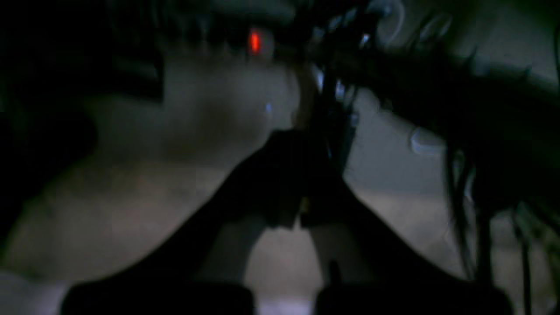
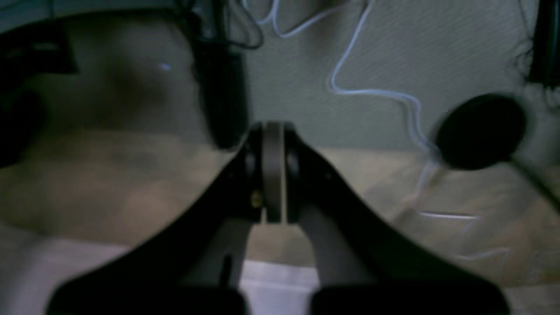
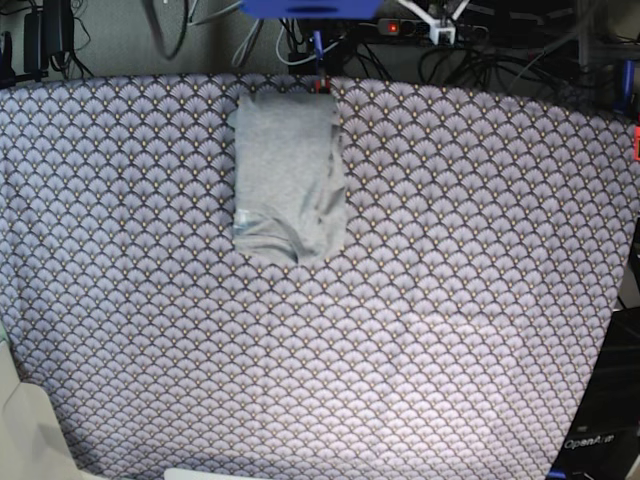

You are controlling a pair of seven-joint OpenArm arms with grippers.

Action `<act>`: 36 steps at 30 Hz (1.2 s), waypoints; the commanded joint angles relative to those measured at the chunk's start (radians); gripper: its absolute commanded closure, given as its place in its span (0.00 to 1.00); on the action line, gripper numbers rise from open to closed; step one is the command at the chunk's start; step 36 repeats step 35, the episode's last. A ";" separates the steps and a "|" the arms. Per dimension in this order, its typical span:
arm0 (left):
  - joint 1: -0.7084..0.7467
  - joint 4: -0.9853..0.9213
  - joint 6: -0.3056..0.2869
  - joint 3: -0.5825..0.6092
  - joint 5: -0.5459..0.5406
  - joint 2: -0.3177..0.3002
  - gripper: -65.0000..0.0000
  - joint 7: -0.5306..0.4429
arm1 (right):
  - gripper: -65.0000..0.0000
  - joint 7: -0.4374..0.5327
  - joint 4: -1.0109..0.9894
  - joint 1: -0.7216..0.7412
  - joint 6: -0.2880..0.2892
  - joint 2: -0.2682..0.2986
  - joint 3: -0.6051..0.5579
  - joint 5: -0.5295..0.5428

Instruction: Fold the T-shirt properly

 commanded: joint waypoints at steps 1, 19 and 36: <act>0.010 -0.003 0.040 0.001 0.029 0.001 1.00 -0.013 | 1.00 0.010 0.001 -0.004 -0.041 0.002 0.003 -0.010; -0.089 -0.028 0.378 -0.005 0.104 0.072 1.00 0.042 | 1.00 -0.053 -0.004 0.109 -0.429 -0.107 0.006 -0.028; -0.112 -0.028 0.386 -0.004 0.032 0.057 1.00 0.044 | 1.00 -0.051 -0.004 0.132 -0.427 -0.112 0.003 -0.031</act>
